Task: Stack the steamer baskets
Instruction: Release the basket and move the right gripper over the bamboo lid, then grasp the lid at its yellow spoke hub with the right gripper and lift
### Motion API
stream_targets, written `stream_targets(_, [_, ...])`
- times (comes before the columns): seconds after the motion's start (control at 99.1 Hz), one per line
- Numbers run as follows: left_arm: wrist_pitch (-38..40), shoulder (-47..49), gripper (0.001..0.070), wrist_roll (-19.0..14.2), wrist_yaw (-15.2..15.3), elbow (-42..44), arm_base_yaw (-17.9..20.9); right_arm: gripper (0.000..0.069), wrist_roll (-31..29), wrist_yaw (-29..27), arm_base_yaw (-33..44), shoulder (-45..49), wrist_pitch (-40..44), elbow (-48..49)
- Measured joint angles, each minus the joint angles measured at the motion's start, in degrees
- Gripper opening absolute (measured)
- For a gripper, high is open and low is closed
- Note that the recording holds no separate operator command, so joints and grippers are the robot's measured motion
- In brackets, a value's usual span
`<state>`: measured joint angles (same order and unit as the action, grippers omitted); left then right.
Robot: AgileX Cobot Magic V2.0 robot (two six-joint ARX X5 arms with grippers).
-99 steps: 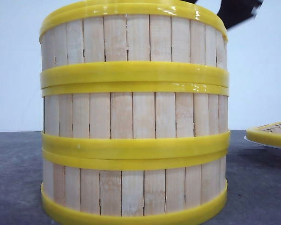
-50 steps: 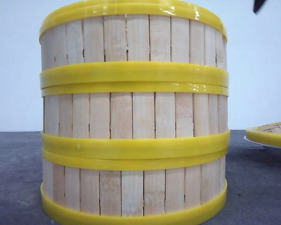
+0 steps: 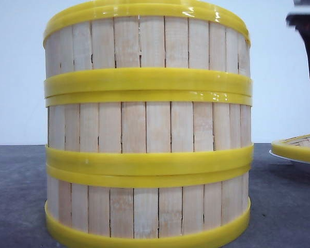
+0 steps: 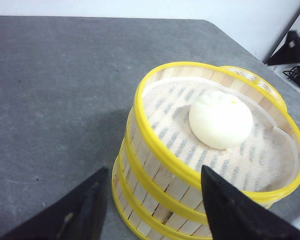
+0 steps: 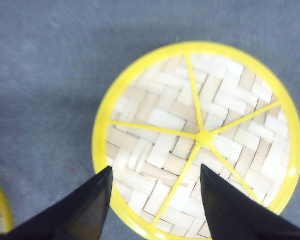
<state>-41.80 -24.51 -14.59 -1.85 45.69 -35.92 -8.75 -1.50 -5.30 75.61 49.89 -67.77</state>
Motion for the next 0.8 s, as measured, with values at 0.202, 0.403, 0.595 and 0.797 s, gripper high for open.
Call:
stream_targets(0.202, [-0.8,0.0,0.0347,0.0,-1.0,0.0,0.0,0.0334,0.4,0.0,2.2,2.7,-3.5,4.9])
stream_targets(0.403, [-1.4,0.0,0.0347,0.0,-1.1,0.0,0.0,0.0290,0.4,0.0,5.4,3.2,-7.6,7.6])
stream_targets(0.595, [-1.3,0.0,0.0347,0.0,-1.1,0.0,0.0,0.0271,0.4,0.0,6.5,5.0,-10.1,7.6])
stream_targets(0.797, [-1.3,0.0,0.0347,0.0,-1.1,0.0,0.0,0.0271,0.4,0.2,6.5,7.3,-12.9,7.6])
